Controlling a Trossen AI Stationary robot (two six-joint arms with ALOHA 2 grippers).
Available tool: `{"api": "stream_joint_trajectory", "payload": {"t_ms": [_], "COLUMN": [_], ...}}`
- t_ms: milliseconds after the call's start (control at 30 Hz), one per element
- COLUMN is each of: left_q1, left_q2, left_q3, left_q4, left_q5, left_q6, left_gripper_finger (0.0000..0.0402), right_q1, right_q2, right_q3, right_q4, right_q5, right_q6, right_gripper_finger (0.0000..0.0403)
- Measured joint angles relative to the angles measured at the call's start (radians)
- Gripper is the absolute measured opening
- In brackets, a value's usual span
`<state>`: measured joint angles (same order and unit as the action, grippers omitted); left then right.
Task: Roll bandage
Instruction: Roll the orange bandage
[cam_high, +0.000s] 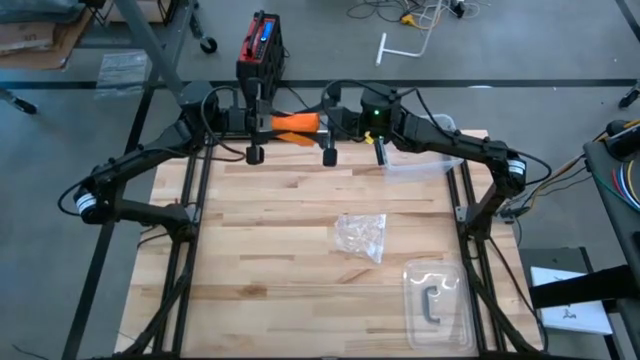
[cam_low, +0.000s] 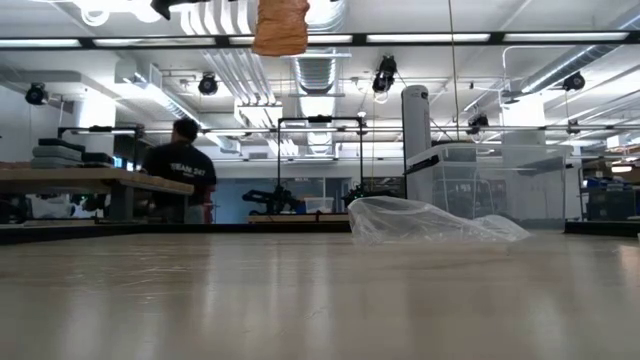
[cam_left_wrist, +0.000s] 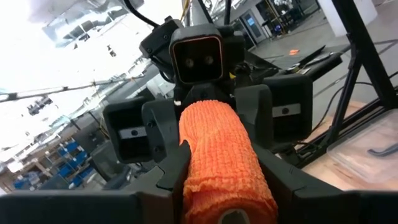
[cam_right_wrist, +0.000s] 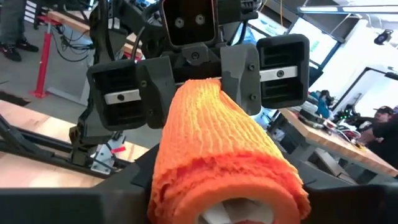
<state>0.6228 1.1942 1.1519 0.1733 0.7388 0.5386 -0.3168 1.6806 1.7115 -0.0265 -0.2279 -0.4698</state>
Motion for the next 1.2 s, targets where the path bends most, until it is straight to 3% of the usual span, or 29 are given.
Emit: {"api": "stream_joint_trajectory", "payload": {"t_ms": [200,367,500,633,800,967,1200], "left_q1": [0.0,0.005,0.008,0.008,0.006,0.006,0.019], "left_q2": [-0.007,-0.04,-0.082,-0.086,-0.083,-0.073,-0.085], "left_q3": [0.0,0.0,-0.001,0.0,0.0,-0.001,-0.003], "left_q4": [-0.009,-0.047,-0.103,-0.116,-0.088,-0.06,-0.05], "left_q5": [-0.013,-0.064,-0.06,0.065,0.05,0.032,0.028], "left_q6": [-0.015,-0.152,-0.307,-0.465,-0.57,-0.545,-0.442], "left_gripper_finger": [0.0123,0.0152,0.0195,0.0238,0.0279,0.0304,0.0317], "right_q1": [0.0,0.001,0.005,0.015,0.038,0.062,0.067], "right_q2": [-0.001,-0.005,-0.011,-0.011,-0.01,-0.01,-0.01], "right_q3": [0.0,0.0,0.001,0.001,0.001,0.002,0.002], "right_q4": [-0.001,0.001,0.0,-0.01,0.003,0.032,0.054], "right_q5": [0.001,0.001,0.0,-0.017,0.003,0.095,0.093], "right_q6": [-0.017,-0.066,-0.227,-0.415,-0.559,-0.522,-0.24], "right_gripper_finger": [0.0142,0.0136,0.0139,0.0133,0.0127,0.0127,0.012]}}
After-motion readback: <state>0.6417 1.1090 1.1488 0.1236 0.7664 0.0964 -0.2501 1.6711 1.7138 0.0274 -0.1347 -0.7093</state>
